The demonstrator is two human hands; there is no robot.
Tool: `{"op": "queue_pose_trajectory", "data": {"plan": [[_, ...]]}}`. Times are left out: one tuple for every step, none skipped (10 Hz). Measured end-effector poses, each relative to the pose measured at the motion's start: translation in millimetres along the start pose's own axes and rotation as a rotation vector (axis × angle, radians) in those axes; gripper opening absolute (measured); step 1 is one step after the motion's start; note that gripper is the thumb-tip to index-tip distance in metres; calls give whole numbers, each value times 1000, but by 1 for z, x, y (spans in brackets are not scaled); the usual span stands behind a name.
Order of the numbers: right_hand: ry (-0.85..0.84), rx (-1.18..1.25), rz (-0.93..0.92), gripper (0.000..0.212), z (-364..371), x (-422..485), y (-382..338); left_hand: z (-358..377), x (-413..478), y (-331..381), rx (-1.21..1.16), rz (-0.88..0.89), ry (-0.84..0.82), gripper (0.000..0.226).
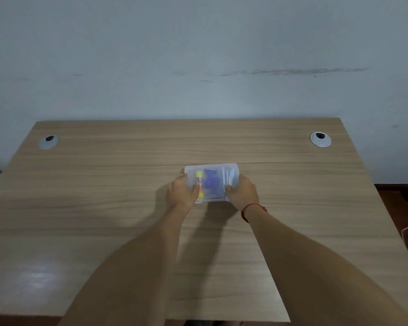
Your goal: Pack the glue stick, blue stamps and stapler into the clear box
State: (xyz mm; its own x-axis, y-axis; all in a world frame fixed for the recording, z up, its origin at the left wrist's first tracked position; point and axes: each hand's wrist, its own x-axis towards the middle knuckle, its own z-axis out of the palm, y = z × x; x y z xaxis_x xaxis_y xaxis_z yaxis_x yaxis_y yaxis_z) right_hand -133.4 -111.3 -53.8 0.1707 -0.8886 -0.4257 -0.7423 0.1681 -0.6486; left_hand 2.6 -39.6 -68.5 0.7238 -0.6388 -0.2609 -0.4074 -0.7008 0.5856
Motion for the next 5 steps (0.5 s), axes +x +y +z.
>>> {"op": "queue_pose_trajectory", "data": {"plan": [[39, -109, -39, 46, 11, 0, 13, 13, -2, -8, 57, 38, 9, 55], [52, -105, -27, 45, 16, 6, 13, 13, 3, -8, 65, 57, 6, 54], [15, -102, -8, 46, 11, 1, 8, 5, 1, -9, 71, 87, -37, 55], [-21, -25, 54, 43, 10, -11, 13, 2, -5, -20, 50, 38, -62, 55], [-22, -112, 66, 39, 16, -33, 29, 4, -22, -32, 56, -13, -32, 48]]}}
